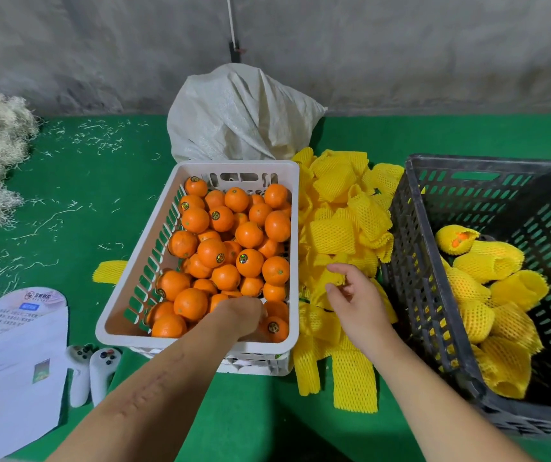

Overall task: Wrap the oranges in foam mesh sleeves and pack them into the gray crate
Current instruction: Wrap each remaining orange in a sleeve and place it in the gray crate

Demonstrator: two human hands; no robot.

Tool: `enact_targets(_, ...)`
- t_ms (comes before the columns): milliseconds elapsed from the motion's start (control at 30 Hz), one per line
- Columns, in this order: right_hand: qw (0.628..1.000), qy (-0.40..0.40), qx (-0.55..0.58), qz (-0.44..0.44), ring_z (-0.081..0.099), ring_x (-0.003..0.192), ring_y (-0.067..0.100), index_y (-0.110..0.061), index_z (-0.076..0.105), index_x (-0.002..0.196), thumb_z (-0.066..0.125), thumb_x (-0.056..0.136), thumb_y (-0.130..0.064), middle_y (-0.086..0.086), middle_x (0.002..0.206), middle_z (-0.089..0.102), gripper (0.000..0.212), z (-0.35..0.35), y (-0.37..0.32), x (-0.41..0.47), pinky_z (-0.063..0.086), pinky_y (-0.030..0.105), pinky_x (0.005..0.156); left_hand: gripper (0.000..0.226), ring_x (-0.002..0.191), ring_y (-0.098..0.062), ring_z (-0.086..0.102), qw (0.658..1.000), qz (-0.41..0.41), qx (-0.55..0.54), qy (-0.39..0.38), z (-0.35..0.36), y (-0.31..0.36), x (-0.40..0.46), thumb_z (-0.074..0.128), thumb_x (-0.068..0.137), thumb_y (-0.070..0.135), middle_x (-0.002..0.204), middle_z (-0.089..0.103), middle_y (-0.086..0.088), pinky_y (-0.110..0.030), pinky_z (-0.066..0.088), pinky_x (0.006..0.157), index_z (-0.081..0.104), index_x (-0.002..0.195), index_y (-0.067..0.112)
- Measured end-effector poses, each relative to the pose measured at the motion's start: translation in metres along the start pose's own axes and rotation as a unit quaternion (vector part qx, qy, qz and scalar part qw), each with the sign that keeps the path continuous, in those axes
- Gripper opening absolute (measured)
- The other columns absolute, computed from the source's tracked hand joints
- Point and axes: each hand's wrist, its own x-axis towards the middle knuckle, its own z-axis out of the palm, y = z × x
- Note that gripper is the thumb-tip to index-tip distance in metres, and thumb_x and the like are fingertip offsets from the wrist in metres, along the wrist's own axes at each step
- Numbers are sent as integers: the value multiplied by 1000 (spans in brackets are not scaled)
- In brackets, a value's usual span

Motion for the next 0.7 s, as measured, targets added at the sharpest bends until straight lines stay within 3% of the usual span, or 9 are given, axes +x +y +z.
enact_targets(67, 999, -8, 33, 1, 47, 58, 4, -42, 62, 120, 65, 100, -21, -16, 68, 57, 30, 2, -7, -2, 38, 17, 53, 32, 82, -12, 55, 1000, -5, -18, 12, -1, -2, -8, 51, 110, 21, 121, 66, -7, -13, 45, 68, 64, 138, 11)
enact_targets(100, 999, -11, 48, 3, 46, 56, 5, -43, 62, 118, 66, 99, -19, -17, 63, 56, 31, 2, -9, -3, 39, 20, 52, 30, 90, -18, 59, 1000, -3, 3, 15, -5, -1, -13, 52, 110, 26, 115, 67, -3, -26, 51, 76, 66, 135, 18)
enact_targets(167, 997, -13, 75, 7, 48, 58, 8, -41, 63, 114, 69, 96, -16, -16, 62, 56, 31, 0, -13, -5, 42, 29, 56, 31, 88, -23, 62, 1000, 28, -2, 11, -12, -4, -22, 66, 99, 43, 96, 66, 4, -36, 52, 74, 73, 122, 22)
enact_targets(233, 995, -12, 95, 8, 53, 64, 10, -39, 63, 110, 72, 93, -14, -9, 70, 58, 32, -3, -16, -8, 47, 34, 61, 49, 78, -19, 58, 995, 45, -94, 4, -11, -12, -22, 75, 82, 62, 83, 61, 5, -33, 44, 67, 72, 101, 17)
enact_targets(367, 994, -22, 111, 7, 52, 67, 10, -39, 62, 104, 72, 92, -11, 1, 79, 56, 32, -9, -19, -16, 46, 39, 64, 66, 93, -31, 64, 956, 41, -290, 12, -16, -16, -30, 78, 78, 60, 105, 64, -14, -48, 58, 83, 59, 119, 12)
enact_targets(433, 994, -16, 106, 9, 47, 62, 8, -39, 61, 100, 69, 94, -10, -7, 72, 52, 31, -12, -20, -20, 41, 36, 61, 63, 102, -28, 65, 929, 43, -366, 29, -19, -17, -36, 80, 83, 53, 110, 61, -9, -49, 59, 92, 55, 123, 10)
enact_targets(500, 994, -8, 108, 4, 45, 60, 7, -39, 61, 96, 66, 96, -11, -9, 64, 48, 29, -14, -23, -25, 38, 33, 58, 57, 106, -24, 68, 905, 53, -419, 52, -20, -19, -43, 80, 88, 48, 118, 60, -5, -44, 63, 90, 51, 126, 18)
enact_targets(600, 993, -3, 119, -11, 50, 67, 8, -37, 66, 99, 64, 99, -15, 5, 76, 57, 22, -16, -32, -30, 41, 28, 63, 49, 103, -24, 75, 830, 119, -536, 97, -24, -8, -62, 79, 90, 45, 125, 63, -8, -37, 65, 85, 51, 128, 32)
enact_targets(700, 990, -26, 133, -33, 63, 84, 6, -38, 70, 105, 65, 100, -22, -14, 87, 69, 17, -16, -43, -33, 53, 28, 80, 55, 112, -26, 73, 762, 189, -602, 144, -28, 16, -85, 75, 86, 51, 129, 71, -2, -39, 64, 88, 60, 137, 35)
